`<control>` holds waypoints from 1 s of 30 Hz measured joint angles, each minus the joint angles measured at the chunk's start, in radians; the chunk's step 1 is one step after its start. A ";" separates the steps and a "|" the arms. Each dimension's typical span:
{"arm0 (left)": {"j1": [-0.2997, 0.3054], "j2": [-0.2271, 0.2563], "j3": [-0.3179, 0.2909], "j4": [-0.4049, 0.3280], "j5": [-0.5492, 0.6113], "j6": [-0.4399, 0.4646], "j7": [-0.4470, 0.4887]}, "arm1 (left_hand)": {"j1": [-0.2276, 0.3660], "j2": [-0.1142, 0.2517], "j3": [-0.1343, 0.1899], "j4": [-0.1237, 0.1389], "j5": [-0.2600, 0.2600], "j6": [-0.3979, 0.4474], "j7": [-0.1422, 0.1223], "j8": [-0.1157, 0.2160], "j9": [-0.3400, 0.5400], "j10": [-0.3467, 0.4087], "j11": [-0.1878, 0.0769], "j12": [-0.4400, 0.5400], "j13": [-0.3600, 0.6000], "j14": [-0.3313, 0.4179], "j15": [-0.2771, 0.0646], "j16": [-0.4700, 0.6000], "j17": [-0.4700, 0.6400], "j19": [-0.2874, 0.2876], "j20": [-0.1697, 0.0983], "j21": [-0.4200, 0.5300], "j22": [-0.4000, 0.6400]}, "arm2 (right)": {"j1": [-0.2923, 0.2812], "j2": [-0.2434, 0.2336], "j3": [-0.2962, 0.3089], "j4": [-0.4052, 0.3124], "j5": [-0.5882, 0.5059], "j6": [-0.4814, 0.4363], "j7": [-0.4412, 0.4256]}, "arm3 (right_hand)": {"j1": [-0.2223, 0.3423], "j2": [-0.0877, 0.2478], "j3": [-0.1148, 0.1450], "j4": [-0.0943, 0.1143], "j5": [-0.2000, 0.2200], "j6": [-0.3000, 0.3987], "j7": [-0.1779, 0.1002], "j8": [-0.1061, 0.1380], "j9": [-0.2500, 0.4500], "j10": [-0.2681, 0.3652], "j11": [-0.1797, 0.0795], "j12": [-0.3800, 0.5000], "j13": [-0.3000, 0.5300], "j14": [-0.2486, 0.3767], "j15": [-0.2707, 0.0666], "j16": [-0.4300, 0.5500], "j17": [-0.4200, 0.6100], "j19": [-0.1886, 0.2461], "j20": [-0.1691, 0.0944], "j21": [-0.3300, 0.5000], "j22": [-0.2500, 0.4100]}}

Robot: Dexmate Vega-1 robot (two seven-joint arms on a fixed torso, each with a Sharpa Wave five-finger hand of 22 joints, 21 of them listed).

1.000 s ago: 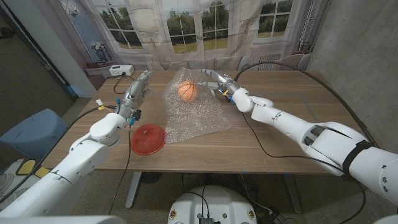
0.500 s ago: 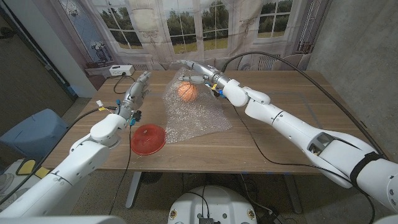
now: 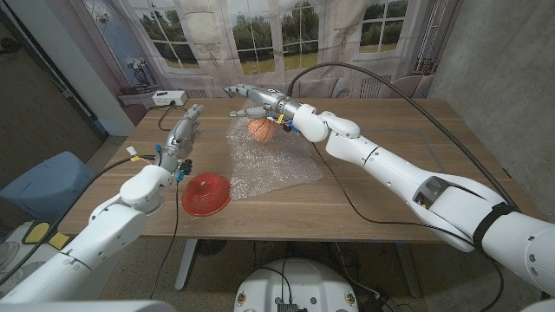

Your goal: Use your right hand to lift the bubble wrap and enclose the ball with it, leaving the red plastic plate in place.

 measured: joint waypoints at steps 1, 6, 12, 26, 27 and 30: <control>0.001 0.000 -0.001 0.000 0.001 -0.002 0.000 | 0.000 0.000 0.000 0.000 0.000 0.000 0.000 0.000 0.000 0.000 0.000 0.000 0.000 0.000 0.000 0.000 0.000 0.000 0.000 0.000 0.000 | 0.010 0.010 -0.009 0.012 -0.012 -0.014 0.011 | -0.006 -0.003 -0.004 0.002 0.000 -0.008 0.001 0.000 0.000 -0.008 0.006 0.000 0.000 -0.010 0.002 0.000 -0.004 -0.006 -0.001 -0.005 0.000; 0.022 -0.005 -0.016 -0.004 0.005 -0.020 -0.006 | 0.000 0.000 0.000 0.000 0.000 0.000 0.000 0.000 0.000 0.000 0.000 0.000 0.000 0.000 0.000 0.000 0.000 0.000 0.000 0.000 0.000 | 0.052 0.054 -0.053 0.073 -0.065 -0.087 0.054 | -0.017 -0.008 -0.012 0.002 0.004 -0.026 -0.002 0.000 0.000 -0.024 0.007 0.000 0.000 -0.019 0.008 0.000 -0.010 -0.014 -0.004 -0.018 0.000; 0.028 -0.009 -0.024 -0.002 0.008 -0.035 -0.019 | -0.005 0.005 0.000 0.000 0.000 0.000 0.000 0.000 0.000 0.000 0.000 0.000 0.000 0.000 0.000 0.004 0.001 0.000 0.000 0.000 0.000 | 0.085 0.081 -0.091 0.115 -0.107 -0.156 0.093 | 0.000 -0.004 -0.011 -0.017 0.020 -0.069 -0.006 -0.003 0.000 -0.050 0.012 0.000 0.000 -0.024 0.014 0.005 -0.025 -0.014 -0.004 -0.031 0.000; -0.002 -0.018 -0.017 0.034 0.008 -0.057 -0.061 | -0.005 0.005 0.000 0.000 0.005 0.000 0.000 0.000 0.000 0.000 0.000 0.000 0.000 0.000 0.000 0.004 0.001 0.000 0.000 0.004 0.005 | 0.165 0.137 -0.178 0.216 -0.184 -0.300 0.200 | 0.083 -0.029 -0.010 -0.071 0.051 -0.162 -0.006 -0.004 0.000 -0.133 0.045 0.000 0.000 -0.048 0.015 0.012 -0.065 0.001 -0.001 -0.054 0.003; -0.005 -0.019 -0.016 0.037 0.008 -0.058 -0.063 | -0.005 0.005 0.000 0.000 0.005 0.000 0.000 0.000 0.000 0.000 0.000 0.000 0.000 0.000 0.000 0.004 0.001 0.000 0.000 0.004 0.005 | 0.176 0.146 -0.189 0.235 -0.189 -0.311 0.210 | 0.087 -0.033 -0.012 -0.073 0.052 -0.165 -0.006 -0.004 0.000 -0.137 0.045 0.000 0.000 -0.048 0.015 0.012 -0.068 0.004 -0.004 -0.054 0.003; -0.011 -0.019 -0.013 0.042 0.008 -0.059 -0.067 | -0.005 0.005 0.000 0.000 0.005 0.000 0.000 0.000 0.000 0.000 0.000 0.000 0.000 0.000 0.000 0.004 0.001 0.000 0.000 0.004 0.005 | 0.192 0.160 -0.206 0.266 -0.196 -0.327 0.226 | 0.093 -0.040 -0.017 -0.079 0.058 -0.178 -0.007 -0.004 0.000 -0.143 0.042 0.000 0.000 -0.053 0.010 0.012 -0.075 0.019 -0.004 -0.058 0.003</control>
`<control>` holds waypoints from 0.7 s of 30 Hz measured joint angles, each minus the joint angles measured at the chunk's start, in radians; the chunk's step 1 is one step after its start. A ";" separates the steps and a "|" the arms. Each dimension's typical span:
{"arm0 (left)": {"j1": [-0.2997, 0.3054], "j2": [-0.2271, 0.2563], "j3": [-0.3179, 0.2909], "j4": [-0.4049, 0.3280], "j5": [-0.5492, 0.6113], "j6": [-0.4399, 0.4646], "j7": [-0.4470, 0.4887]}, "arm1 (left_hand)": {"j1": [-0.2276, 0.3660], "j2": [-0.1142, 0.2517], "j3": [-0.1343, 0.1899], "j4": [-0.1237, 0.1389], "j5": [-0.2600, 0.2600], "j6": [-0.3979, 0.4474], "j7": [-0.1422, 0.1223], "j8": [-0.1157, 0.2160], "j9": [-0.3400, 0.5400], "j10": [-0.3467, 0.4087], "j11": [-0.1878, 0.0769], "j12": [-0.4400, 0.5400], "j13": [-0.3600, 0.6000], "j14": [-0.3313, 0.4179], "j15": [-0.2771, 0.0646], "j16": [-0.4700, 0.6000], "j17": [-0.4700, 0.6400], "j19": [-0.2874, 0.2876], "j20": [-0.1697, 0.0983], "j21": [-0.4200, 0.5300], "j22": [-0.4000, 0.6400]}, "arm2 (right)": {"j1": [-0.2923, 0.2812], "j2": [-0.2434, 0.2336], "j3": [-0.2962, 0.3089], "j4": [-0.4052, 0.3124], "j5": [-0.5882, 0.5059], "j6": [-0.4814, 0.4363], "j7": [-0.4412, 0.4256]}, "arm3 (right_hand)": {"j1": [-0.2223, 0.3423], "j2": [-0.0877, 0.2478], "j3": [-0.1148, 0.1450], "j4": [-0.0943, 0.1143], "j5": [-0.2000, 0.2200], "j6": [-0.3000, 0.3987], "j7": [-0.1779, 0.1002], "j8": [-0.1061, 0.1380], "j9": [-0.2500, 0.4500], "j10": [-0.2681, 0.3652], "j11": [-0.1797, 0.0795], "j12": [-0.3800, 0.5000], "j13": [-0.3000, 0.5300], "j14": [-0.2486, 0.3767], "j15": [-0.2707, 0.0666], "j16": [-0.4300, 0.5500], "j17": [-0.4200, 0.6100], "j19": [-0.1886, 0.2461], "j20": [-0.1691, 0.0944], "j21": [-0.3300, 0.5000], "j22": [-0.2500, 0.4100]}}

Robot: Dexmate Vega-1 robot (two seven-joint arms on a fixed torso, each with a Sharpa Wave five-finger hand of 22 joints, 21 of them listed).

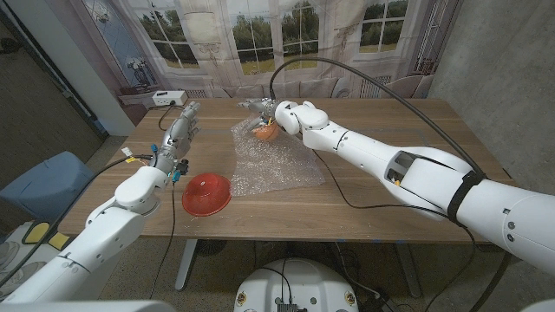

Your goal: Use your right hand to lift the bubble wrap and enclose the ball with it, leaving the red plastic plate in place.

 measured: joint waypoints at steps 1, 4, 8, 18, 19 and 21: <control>-0.001 0.000 0.000 0.000 0.000 0.000 0.000 | 0.000 0.000 0.000 0.000 0.000 0.000 0.000 0.000 0.000 0.000 0.000 0.000 0.000 0.000 0.000 0.000 0.000 0.000 0.000 0.000 0.000 | 0.000 0.000 0.000 0.000 -0.002 -0.004 0.005 | 0.001 -0.001 0.000 0.000 0.002 -0.003 0.003 0.000 0.000 0.000 0.000 0.000 0.000 -0.001 -0.001 0.000 -0.003 0.007 -0.001 0.000 0.000; -0.005 0.000 0.003 0.004 0.000 -0.001 -0.003 | 0.000 0.000 0.000 0.000 0.000 0.000 0.000 0.000 0.000 0.000 0.000 0.000 0.000 0.000 0.000 0.000 0.000 0.000 0.000 0.000 0.000 | 0.030 0.031 -0.031 0.071 -0.008 -0.022 0.022 | 0.004 -0.004 -0.004 -0.004 0.005 -0.003 0.003 0.000 0.000 0.000 0.000 -0.005 -0.003 -0.016 -0.005 0.004 -0.008 0.029 0.000 0.000 0.000; -0.013 -0.001 0.006 0.008 0.000 -0.005 -0.006 | 0.000 0.000 -0.004 0.004 0.000 0.000 0.000 0.004 0.000 0.000 0.000 0.000 0.000 0.000 0.000 0.000 0.000 0.000 0.000 0.004 0.000 | 0.053 0.061 -0.053 0.144 -0.011 -0.054 0.041 | 0.012 -0.011 -0.010 -0.010 0.014 -0.003 0.003 0.000 0.000 -0.004 -0.004 -0.008 -0.005 -0.025 -0.004 0.004 -0.013 0.060 -0.004 0.000 0.000; -0.051 -0.004 0.027 0.026 0.002 -0.005 -0.022 | -0.005 0.005 -0.004 0.004 0.000 0.000 0.000 0.004 0.000 0.000 0.000 0.000 0.000 0.000 0.000 0.000 0.000 0.000 0.000 0.008 0.000 | 0.106 0.140 -0.111 0.346 0.010 -0.087 0.047 | 0.085 -0.009 -0.034 -0.034 0.058 -0.003 0.003 0.008 0.002 -0.005 -0.017 0.016 -0.005 0.036 -0.046 0.041 -0.023 0.299 -0.018 0.063 0.002; -0.051 -0.004 0.027 0.026 0.002 -0.005 -0.024 | -0.005 0.005 -0.004 0.004 0.000 0.000 0.000 0.004 0.000 0.000 0.000 0.000 0.000 0.000 0.000 0.000 0.000 0.000 0.000 0.008 0.000 | 0.112 0.150 -0.118 0.370 0.010 -0.087 0.047 | 0.091 -0.006 -0.039 -0.038 0.063 -0.003 0.003 0.008 0.003 -0.006 -0.024 0.016 -0.005 0.056 -0.054 0.048 -0.022 0.332 -0.024 0.072 0.002; -0.063 -0.004 0.035 0.031 0.003 -0.005 -0.026 | -0.005 0.005 -0.004 0.004 0.000 0.000 0.000 0.004 0.000 0.000 0.000 0.000 0.000 0.000 0.000 0.000 0.000 0.000 0.000 0.008 0.000 | 0.119 0.164 -0.126 0.406 0.022 -0.082 0.038 | 0.117 -0.009 -0.044 -0.043 0.073 -0.003 0.003 0.016 0.003 -0.005 -0.039 0.032 -0.005 0.100 -0.080 0.068 -0.019 0.396 -0.048 0.090 0.002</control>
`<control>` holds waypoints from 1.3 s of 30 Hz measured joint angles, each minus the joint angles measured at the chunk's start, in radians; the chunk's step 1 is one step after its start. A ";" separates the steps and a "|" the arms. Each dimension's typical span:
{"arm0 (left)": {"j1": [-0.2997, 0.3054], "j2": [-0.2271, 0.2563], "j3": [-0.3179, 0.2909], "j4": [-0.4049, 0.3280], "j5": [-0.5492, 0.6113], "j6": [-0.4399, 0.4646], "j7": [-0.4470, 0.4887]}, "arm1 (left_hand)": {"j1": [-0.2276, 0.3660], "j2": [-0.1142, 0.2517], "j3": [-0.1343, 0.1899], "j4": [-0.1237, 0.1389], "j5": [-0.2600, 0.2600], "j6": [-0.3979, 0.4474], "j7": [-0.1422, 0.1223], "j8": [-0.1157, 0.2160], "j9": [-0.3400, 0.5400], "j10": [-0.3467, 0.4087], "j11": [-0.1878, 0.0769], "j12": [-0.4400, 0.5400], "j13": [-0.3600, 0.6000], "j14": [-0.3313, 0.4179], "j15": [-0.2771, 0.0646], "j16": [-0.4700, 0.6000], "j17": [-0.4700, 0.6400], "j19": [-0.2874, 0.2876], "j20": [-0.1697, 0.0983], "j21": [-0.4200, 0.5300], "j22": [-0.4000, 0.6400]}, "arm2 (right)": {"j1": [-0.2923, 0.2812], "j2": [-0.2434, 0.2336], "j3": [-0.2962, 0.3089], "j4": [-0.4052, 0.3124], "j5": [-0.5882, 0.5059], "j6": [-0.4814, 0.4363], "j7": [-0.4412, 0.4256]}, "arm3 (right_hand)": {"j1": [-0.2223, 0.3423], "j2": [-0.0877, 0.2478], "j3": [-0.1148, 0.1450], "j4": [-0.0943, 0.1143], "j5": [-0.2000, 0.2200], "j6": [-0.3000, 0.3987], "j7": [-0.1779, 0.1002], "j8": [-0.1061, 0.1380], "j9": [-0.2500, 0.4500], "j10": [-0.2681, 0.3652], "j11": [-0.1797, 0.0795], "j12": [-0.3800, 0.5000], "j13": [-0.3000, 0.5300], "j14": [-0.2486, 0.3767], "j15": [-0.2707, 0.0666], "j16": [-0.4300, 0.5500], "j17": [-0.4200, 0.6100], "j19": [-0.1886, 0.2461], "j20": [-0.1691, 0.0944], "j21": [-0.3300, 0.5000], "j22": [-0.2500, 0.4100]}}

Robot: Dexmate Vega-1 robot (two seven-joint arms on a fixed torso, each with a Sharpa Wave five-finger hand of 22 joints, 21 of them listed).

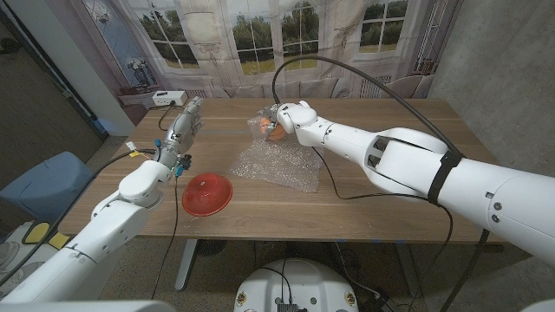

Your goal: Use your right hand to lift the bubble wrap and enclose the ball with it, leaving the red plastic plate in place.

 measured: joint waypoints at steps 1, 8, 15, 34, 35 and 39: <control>-0.006 0.000 0.003 0.002 0.000 0.001 -0.001 | 0.000 0.000 0.000 0.000 0.000 0.000 0.000 0.000 0.000 0.000 0.000 0.000 0.000 0.000 0.000 0.000 0.000 0.000 0.000 0.000 0.000 | 0.006 0.012 -0.008 0.031 0.008 0.009 -0.007 | 0.008 0.004 -0.003 -0.003 0.006 0.000 0.000 0.005 0.001 -0.002 -0.009 0.008 0.000 0.029 -0.003 0.010 0.003 0.008 0.005 0.011 0.001; -0.027 -0.001 0.018 0.008 0.003 0.007 -0.004 | -0.005 -0.005 -0.001 0.001 0.000 0.000 0.000 0.000 0.000 0.000 0.000 0.004 0.000 0.000 0.000 0.000 0.000 0.000 0.000 0.000 0.000 | 0.033 0.053 -0.053 0.155 0.056 0.055 -0.058 | 0.084 0.011 -0.019 -0.020 0.047 0.005 -0.004 0.037 0.020 0.059 -0.059 0.063 0.011 0.146 0.014 0.095 0.053 0.073 -0.001 0.082 0.016; -0.035 -0.001 0.024 0.009 0.006 0.010 0.000 | -0.005 -0.005 -0.004 0.004 0.000 0.000 0.000 0.000 0.000 0.000 0.000 0.004 0.000 0.000 0.000 0.000 0.000 0.000 0.000 0.000 0.000 | 0.051 0.053 -0.119 0.197 0.117 0.076 -0.096 | 0.146 -0.051 -0.021 -0.023 0.052 0.313 -0.003 0.161 0.077 0.319 -0.071 0.198 0.066 0.175 0.041 0.207 0.162 0.152 0.018 0.222 0.035; -0.071 -0.004 0.054 0.013 0.011 0.028 0.005 | -0.015 -0.004 0.000 0.008 0.000 0.000 0.000 0.000 0.000 -0.006 0.005 0.004 0.000 0.000 0.000 0.000 0.000 0.000 0.000 0.000 0.000 | 0.044 -0.072 -0.129 0.128 0.309 0.222 -0.228 | 0.367 -0.272 0.033 0.030 -0.169 0.500 0.003 0.500 0.222 0.456 -0.063 0.497 0.239 0.294 0.062 0.315 0.431 0.160 -0.006 0.630 0.146; -0.077 -0.005 0.059 0.015 0.011 0.028 0.004 | -0.015 -0.004 0.000 0.008 0.000 0.000 0.000 0.000 0.000 -0.005 0.006 0.004 0.000 0.000 0.000 0.000 0.000 0.000 0.000 0.000 0.000 | 0.044 -0.073 -0.129 0.127 0.309 0.222 -0.228 | 0.375 -0.280 0.033 0.029 -0.170 0.549 0.003 0.501 0.220 0.527 -0.065 0.498 0.240 0.311 0.065 0.312 0.433 0.159 -0.007 0.635 0.145; -0.088 -0.007 0.067 0.019 0.012 0.032 0.000 | -0.015 -0.004 -0.002 0.010 0.000 0.000 0.000 0.000 0.000 -0.002 0.009 0.004 0.000 0.000 0.000 0.000 0.000 0.000 0.000 0.000 0.000 | 0.024 -0.124 -0.086 0.057 0.287 0.269 -0.259 | 0.379 -0.284 0.108 -0.037 -0.171 0.664 -0.002 0.505 0.211 0.581 -0.072 0.506 0.246 0.377 0.059 0.308 0.435 0.159 -0.008 0.640 0.140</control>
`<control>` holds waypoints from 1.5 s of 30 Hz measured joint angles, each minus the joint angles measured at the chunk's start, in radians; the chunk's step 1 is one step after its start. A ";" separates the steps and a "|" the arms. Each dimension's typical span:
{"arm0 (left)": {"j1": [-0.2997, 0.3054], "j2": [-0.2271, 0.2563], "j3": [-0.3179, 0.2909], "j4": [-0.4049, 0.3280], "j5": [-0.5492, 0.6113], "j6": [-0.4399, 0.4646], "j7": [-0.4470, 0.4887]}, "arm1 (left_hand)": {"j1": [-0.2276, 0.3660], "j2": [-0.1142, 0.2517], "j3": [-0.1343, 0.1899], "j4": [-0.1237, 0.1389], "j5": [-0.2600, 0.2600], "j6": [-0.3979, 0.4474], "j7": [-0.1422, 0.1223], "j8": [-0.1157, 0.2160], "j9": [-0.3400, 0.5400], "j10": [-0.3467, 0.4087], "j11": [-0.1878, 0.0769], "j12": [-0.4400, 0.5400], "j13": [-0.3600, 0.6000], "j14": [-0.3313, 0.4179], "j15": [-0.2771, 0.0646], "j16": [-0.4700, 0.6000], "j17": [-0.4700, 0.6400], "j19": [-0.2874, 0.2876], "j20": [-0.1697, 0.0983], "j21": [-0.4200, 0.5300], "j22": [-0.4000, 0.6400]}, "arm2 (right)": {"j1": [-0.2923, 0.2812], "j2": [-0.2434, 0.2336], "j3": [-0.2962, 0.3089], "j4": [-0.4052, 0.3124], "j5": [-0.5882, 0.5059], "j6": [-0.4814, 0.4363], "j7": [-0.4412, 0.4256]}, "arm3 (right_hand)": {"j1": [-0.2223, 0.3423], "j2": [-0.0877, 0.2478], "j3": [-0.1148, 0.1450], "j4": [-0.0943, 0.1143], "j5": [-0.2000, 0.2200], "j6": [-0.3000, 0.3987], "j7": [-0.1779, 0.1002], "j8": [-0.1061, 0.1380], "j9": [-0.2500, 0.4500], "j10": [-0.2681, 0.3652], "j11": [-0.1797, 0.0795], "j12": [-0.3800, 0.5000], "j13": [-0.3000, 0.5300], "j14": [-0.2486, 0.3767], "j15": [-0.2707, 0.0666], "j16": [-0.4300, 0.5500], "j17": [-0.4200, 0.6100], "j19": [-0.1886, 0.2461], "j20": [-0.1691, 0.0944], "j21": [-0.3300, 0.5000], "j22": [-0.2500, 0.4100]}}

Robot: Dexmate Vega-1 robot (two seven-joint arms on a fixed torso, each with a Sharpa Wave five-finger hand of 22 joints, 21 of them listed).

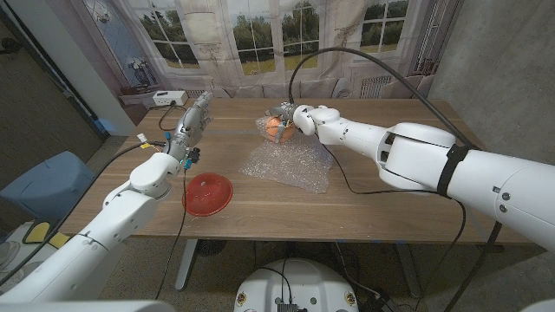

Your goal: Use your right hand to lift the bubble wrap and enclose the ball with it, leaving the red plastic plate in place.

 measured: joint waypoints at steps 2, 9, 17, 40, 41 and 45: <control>-0.007 -0.001 0.007 0.003 0.000 0.002 -0.003 | 0.000 0.000 -0.002 0.002 0.000 0.000 0.000 0.000 0.000 0.000 0.000 0.000 0.000 0.000 0.000 0.000 0.000 0.000 0.000 0.000 0.000 | -0.013 -0.029 0.027 -0.038 -0.012 0.020 -0.022 | 0.000 0.000 0.008 -0.008 -0.001 0.023 0.005 0.000 -0.003 0.000 0.000 0.002 0.003 0.005 0.005 0.000 0.002 0.000 0.000 0.004 -0.002; -0.020 -0.002 0.018 0.008 0.000 0.010 -0.012 | 0.000 0.000 -0.002 0.002 0.000 -0.004 0.004 0.000 0.000 0.000 0.000 0.000 0.000 0.000 0.000 0.000 0.000 0.000 0.000 0.000 0.000 | -0.047 -0.090 0.106 -0.132 -0.044 0.082 -0.095 | 0.000 0.000 0.010 -0.008 -0.002 0.054 0.007 0.000 -0.008 0.082 -0.007 0.010 0.006 0.081 -0.004 -0.008 0.004 0.029 -0.029 0.019 -0.005; -0.046 -0.007 0.042 0.025 -0.003 0.020 -0.025 | -0.004 0.004 -0.002 0.002 0.006 -0.004 0.004 0.000 0.000 0.000 0.000 0.000 0.000 0.002 -0.002 0.000 0.000 0.017 -0.017 0.009 0.000 | -0.075 -0.124 0.175 -0.187 -0.074 0.140 -0.181 | -0.003 0.003 0.011 -0.007 -0.004 0.068 0.014 0.000 -0.015 0.098 -0.002 0.010 0.006 0.116 -0.002 -0.012 0.008 0.050 -0.046 0.029 -0.007; -0.226 -0.059 0.165 0.197 -0.054 -0.044 -0.278 | 0.278 0.089 0.303 -0.076 0.015 0.714 0.184 0.085 0.007 0.678 -0.034 0.116 0.000 0.684 -0.169 0.063 0.006 0.512 -0.129 0.217 -0.009 | -0.104 -0.137 0.277 -0.267 -0.170 0.166 -0.324 | -0.003 0.003 0.022 -0.005 -0.007 0.068 0.015 -0.004 -0.019 0.115 0.009 0.008 -0.013 0.164 0.007 -0.043 0.021 0.050 -0.047 0.055 -0.025; -0.234 -0.063 0.169 0.208 -0.065 -0.056 -0.305 | 0.283 0.084 0.305 -0.077 0.015 0.730 0.182 0.089 0.009 0.692 -0.038 0.116 0.000 0.694 -0.176 0.066 0.009 0.522 -0.134 0.223 -0.009 | -0.104 -0.136 0.279 -0.266 -0.173 0.166 -0.326 | -0.003 0.003 0.022 -0.004 -0.007 0.073 0.020 -0.004 -0.021 0.115 0.009 0.008 -0.013 0.164 0.007 -0.043 0.022 0.050 -0.047 0.058 -0.026; -0.262 -0.069 0.184 0.234 -0.099 -0.067 -0.392 | 0.289 0.083 0.313 -0.069 0.015 0.756 0.180 0.084 0.010 0.718 -0.064 0.115 0.003 0.722 -0.186 0.070 0.010 0.590 -0.149 0.257 -0.009 | -0.104 -0.134 0.287 -0.265 -0.175 0.163 -0.332 | -0.005 0.005 0.023 -0.006 -0.007 0.080 0.027 -0.008 -0.021 0.115 0.009 0.005 -0.014 0.164 0.007 -0.049 0.026 0.050 -0.047 0.063 -0.030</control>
